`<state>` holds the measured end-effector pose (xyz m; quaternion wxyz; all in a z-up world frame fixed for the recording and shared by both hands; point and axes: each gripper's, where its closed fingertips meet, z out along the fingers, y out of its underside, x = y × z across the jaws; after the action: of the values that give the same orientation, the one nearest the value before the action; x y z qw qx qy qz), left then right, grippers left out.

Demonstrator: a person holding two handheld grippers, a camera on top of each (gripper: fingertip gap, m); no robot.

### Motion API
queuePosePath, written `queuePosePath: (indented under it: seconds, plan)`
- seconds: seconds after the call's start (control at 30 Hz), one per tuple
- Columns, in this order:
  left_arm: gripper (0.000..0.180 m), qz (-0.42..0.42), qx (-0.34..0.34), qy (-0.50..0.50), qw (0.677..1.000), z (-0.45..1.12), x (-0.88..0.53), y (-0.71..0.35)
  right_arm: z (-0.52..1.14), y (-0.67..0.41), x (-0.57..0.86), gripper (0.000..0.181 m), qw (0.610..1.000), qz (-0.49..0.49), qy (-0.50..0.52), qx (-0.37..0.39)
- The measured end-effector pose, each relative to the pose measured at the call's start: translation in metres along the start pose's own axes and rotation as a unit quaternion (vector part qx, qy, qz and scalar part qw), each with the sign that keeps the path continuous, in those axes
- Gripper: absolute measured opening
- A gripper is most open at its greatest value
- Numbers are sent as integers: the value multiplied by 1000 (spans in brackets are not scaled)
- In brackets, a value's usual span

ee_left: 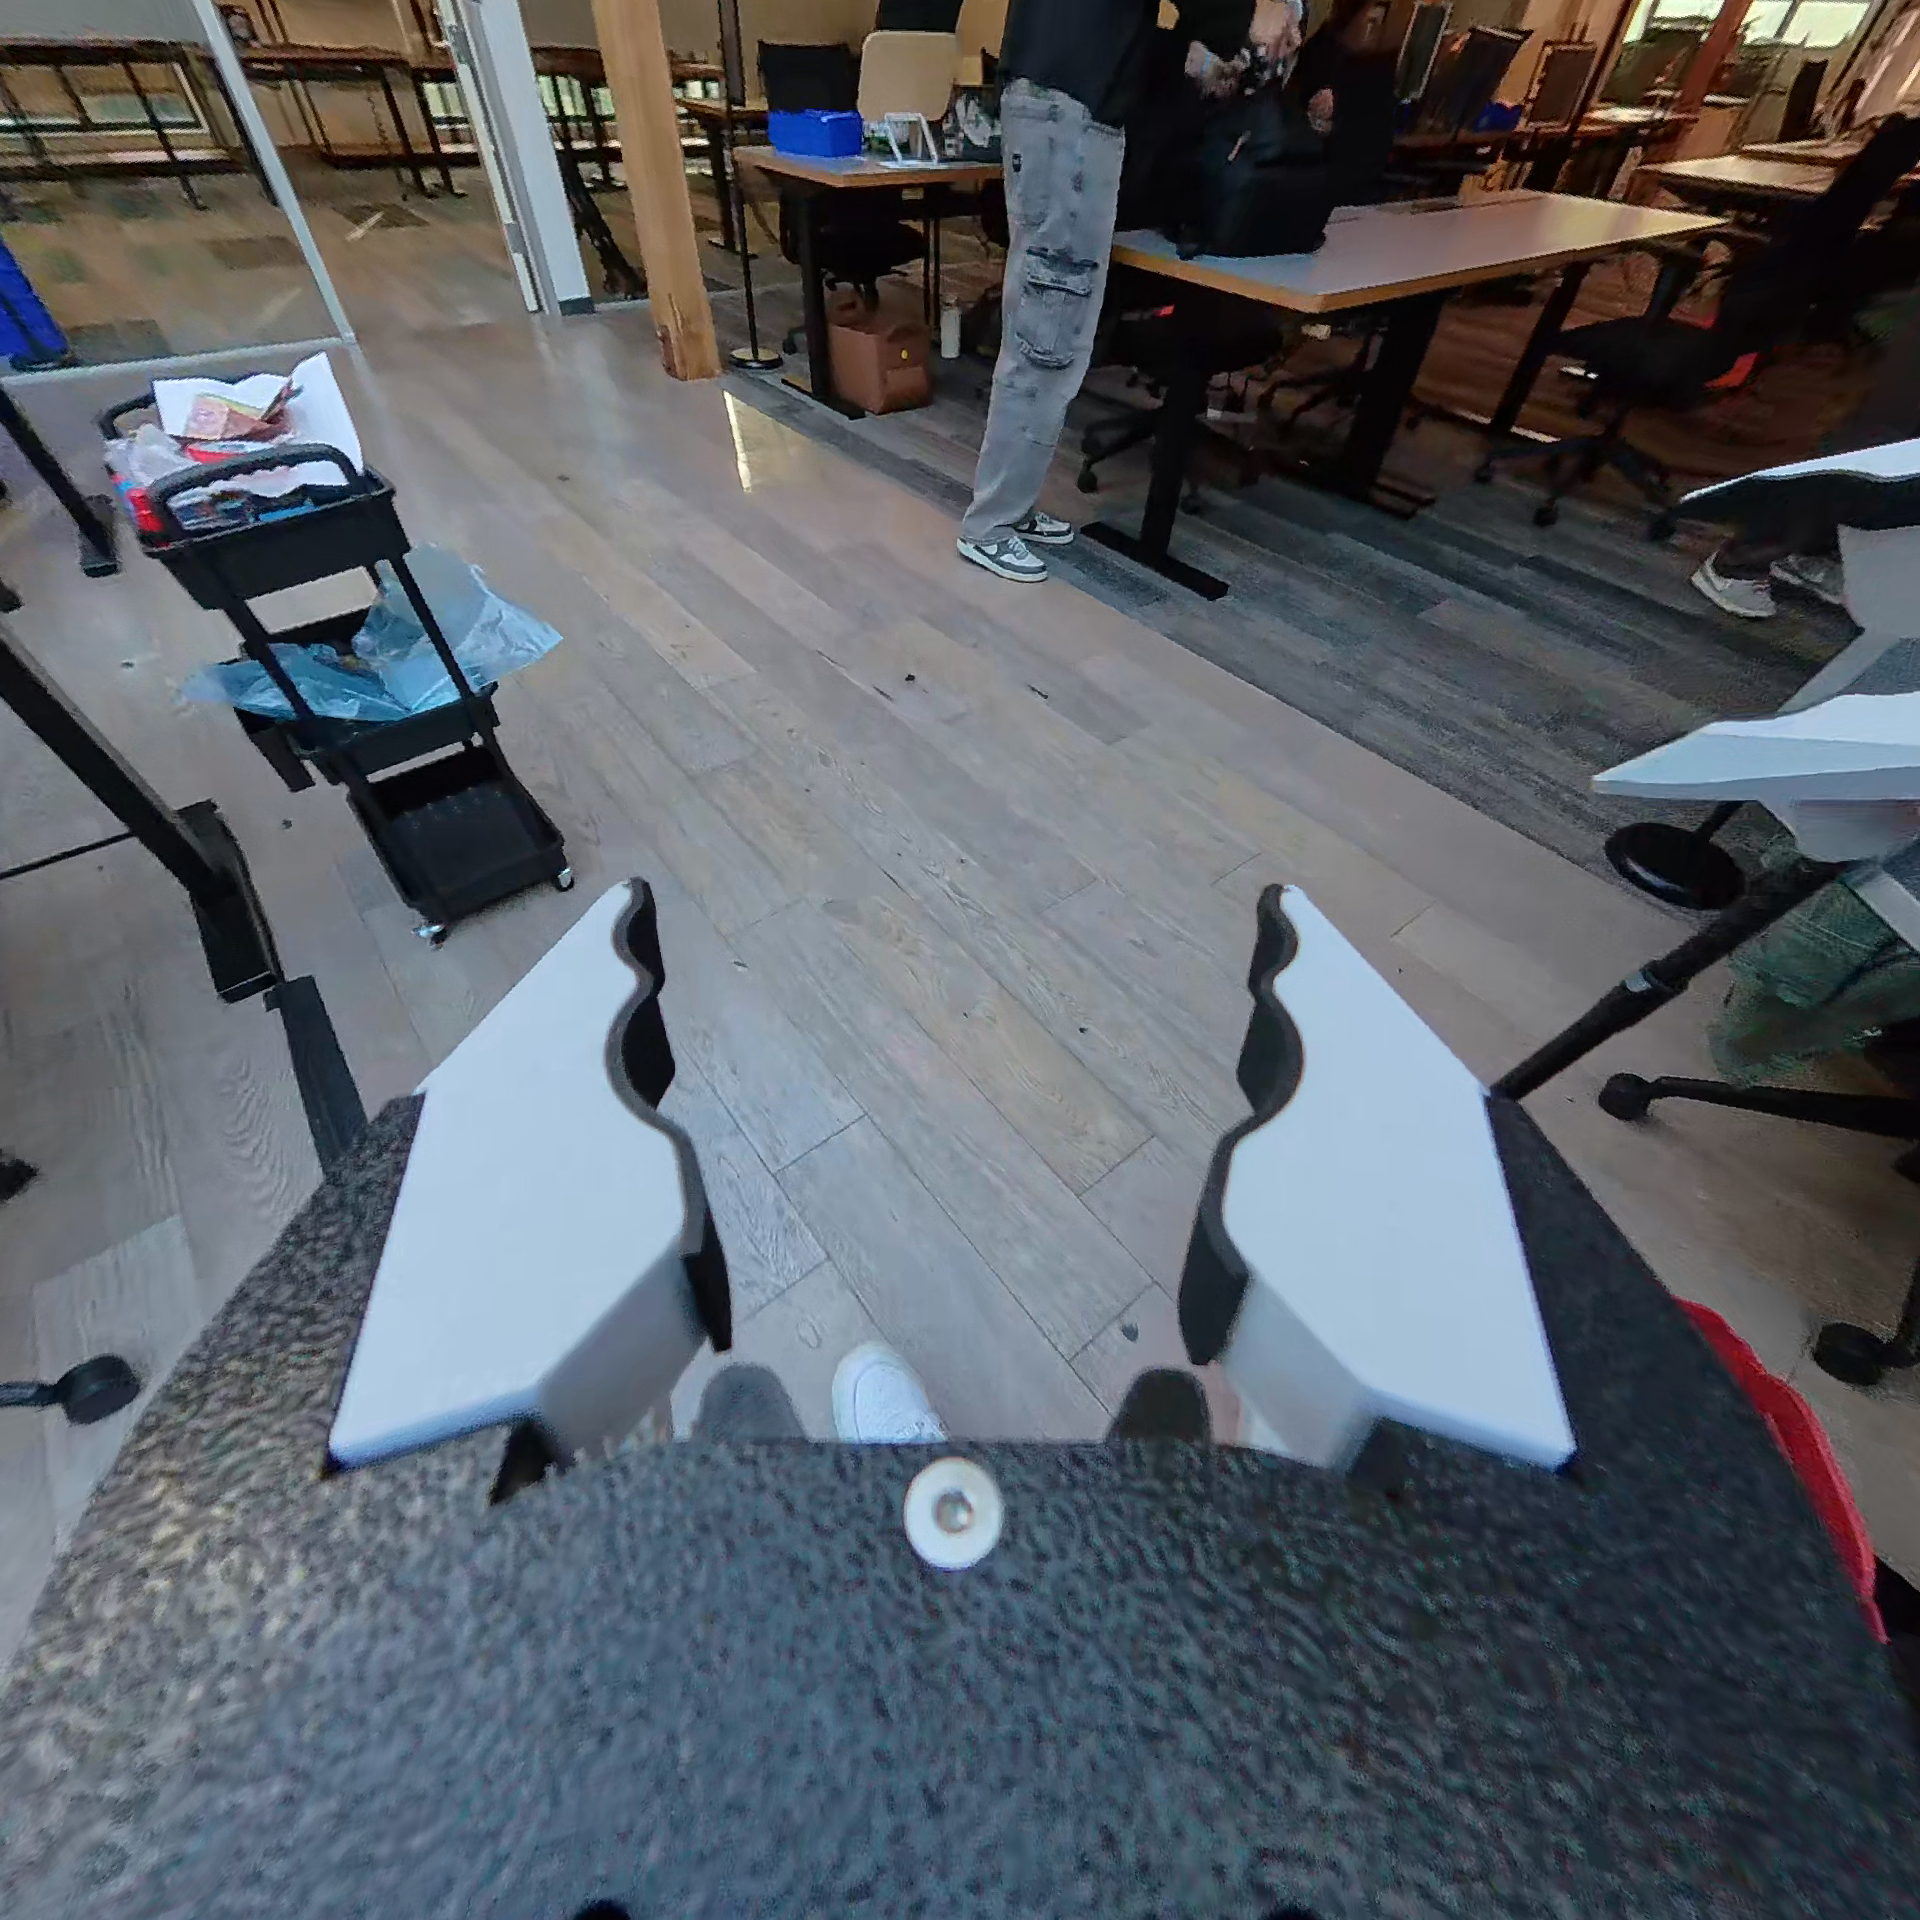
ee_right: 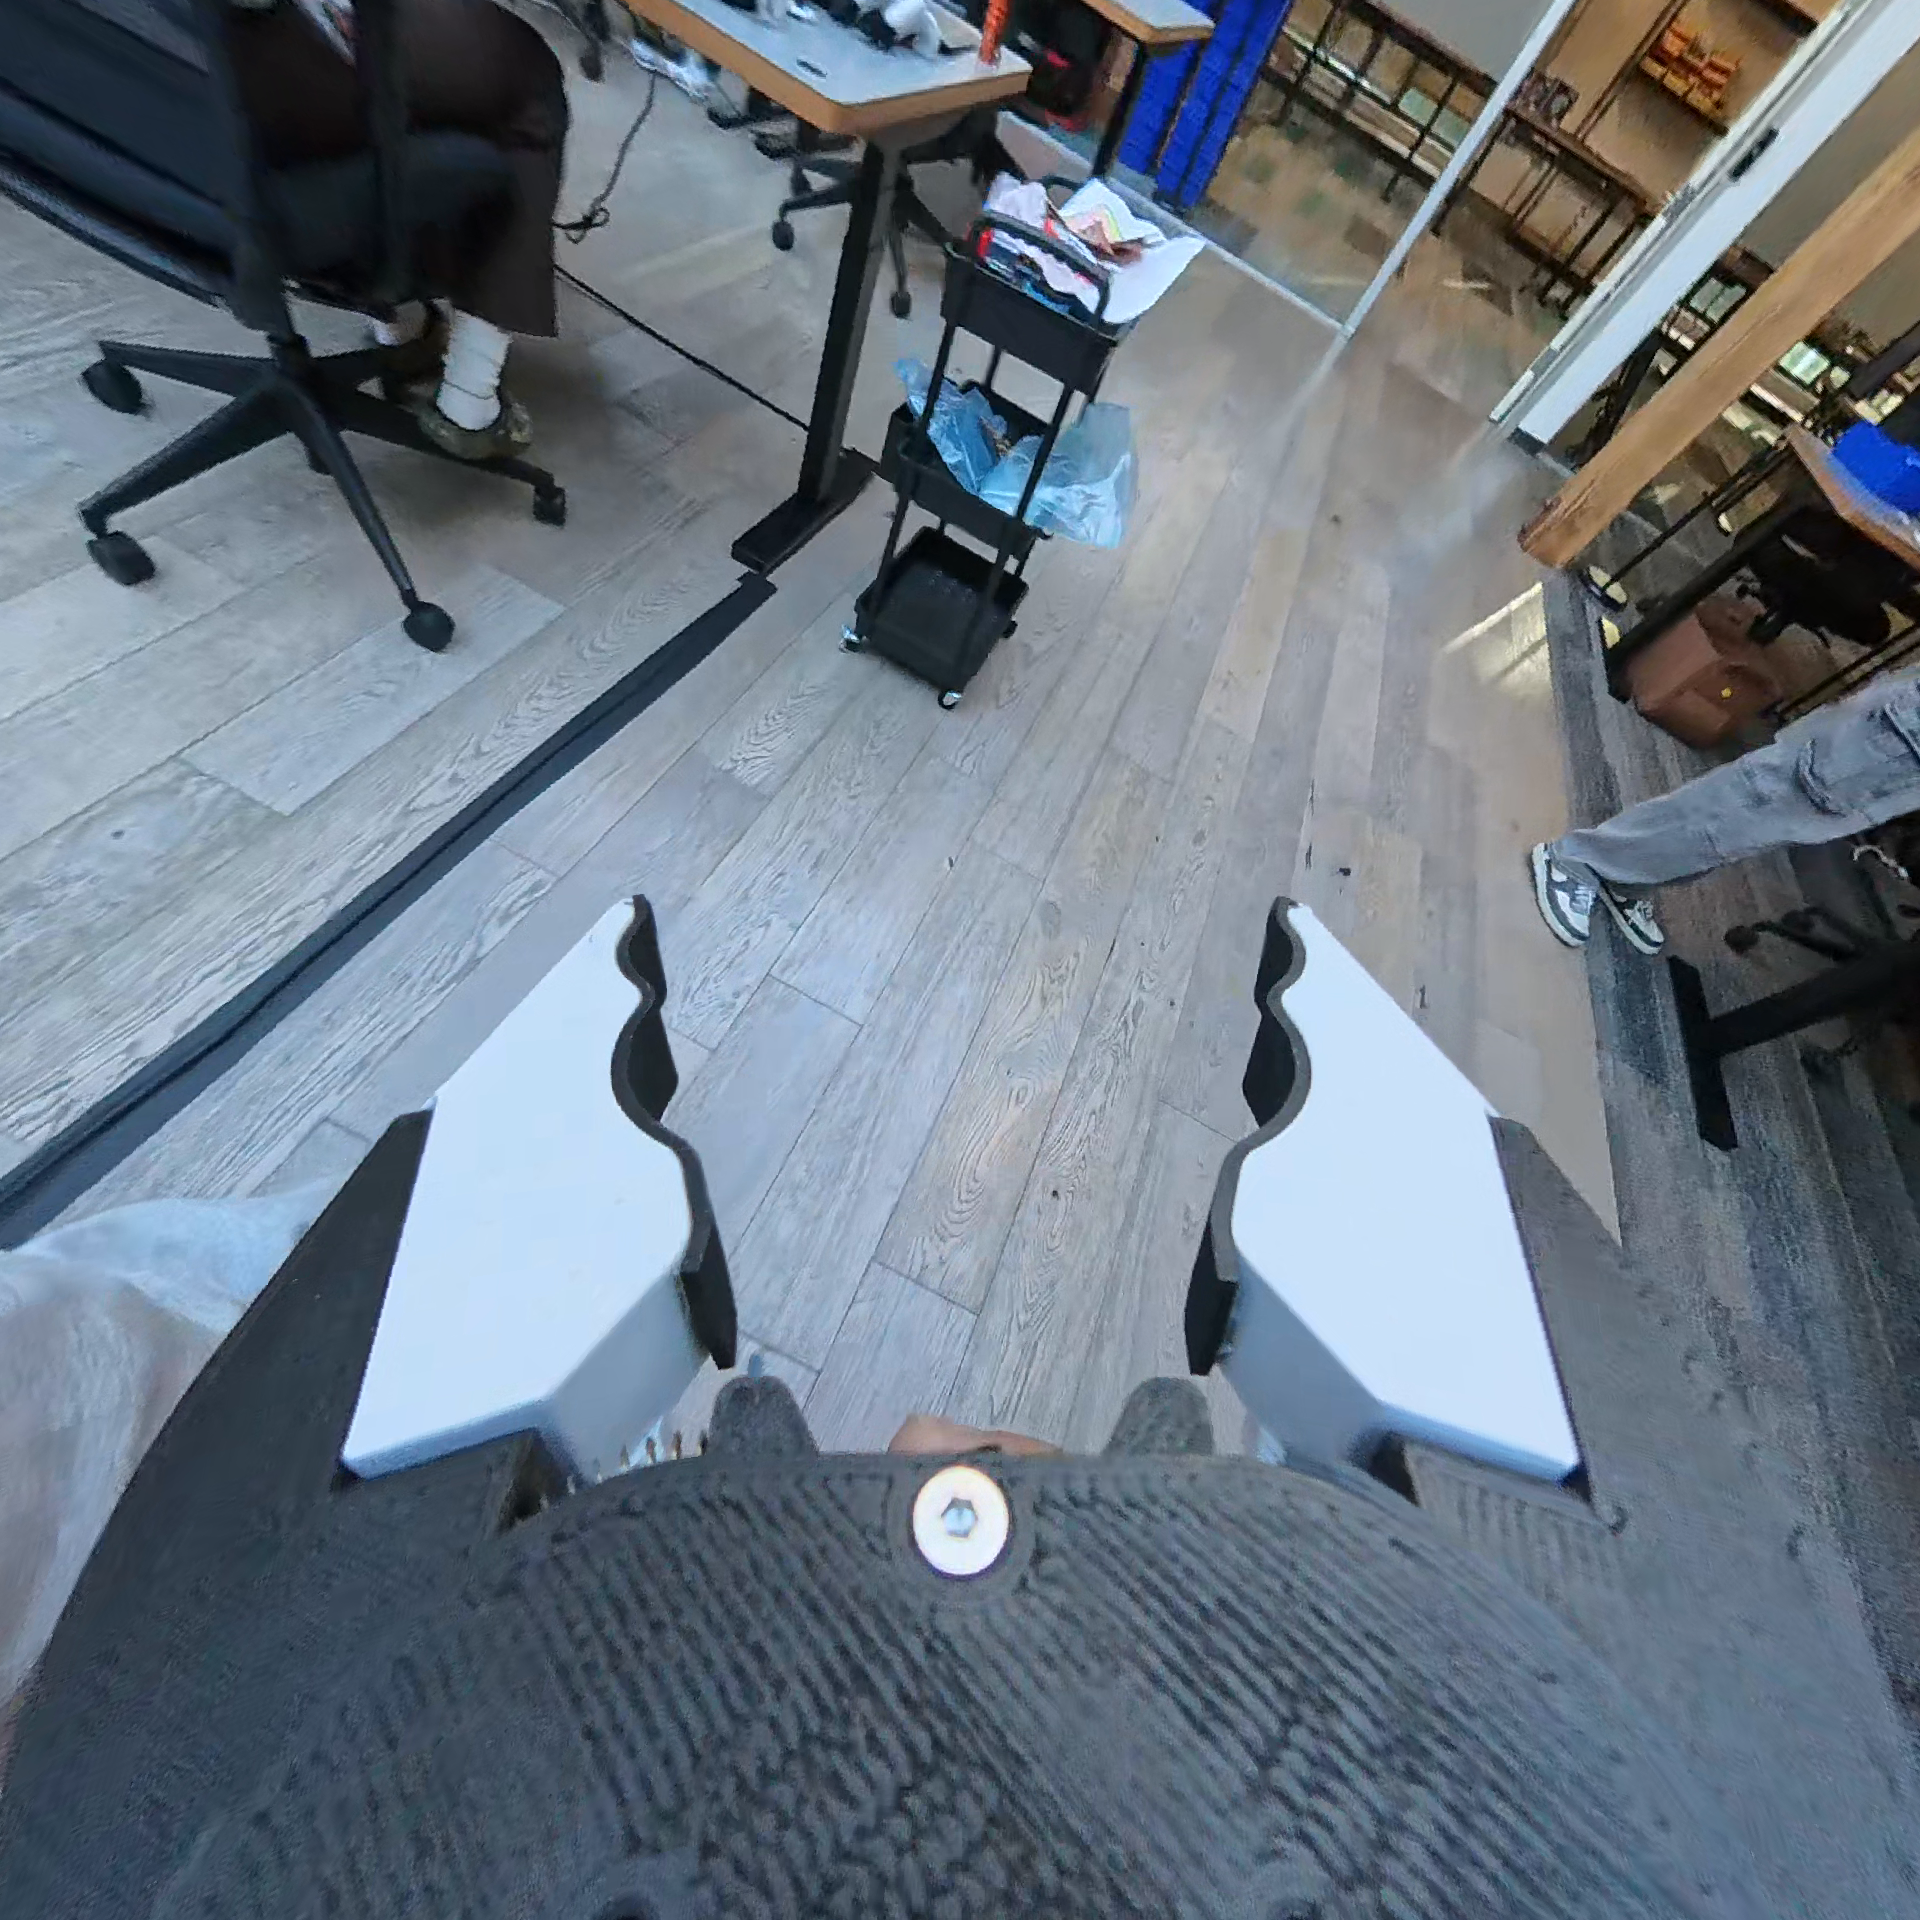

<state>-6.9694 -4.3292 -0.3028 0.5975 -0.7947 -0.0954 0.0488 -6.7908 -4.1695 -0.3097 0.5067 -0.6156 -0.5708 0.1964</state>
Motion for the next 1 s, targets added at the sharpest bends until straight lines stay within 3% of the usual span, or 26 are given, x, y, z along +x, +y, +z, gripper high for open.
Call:
queuePosePath:
  seconds: [0.23,0.63,0.93,1.0]
  plan:
    - [102,-5,-1,79,997,183,-102,-66,166,-28,122,102,996,20,59,-62]
    - [98,44,6,196,980,450,-168,-184,344,-49,286,93,983,104,135,-65]
    - [96,48,-18,141,989,640,-242,-232,531,-61,447,89,988,106,98,-50]
    - [95,53,-16,126,990,679,-261,-250,572,-85,483,85,991,100,89,-16]
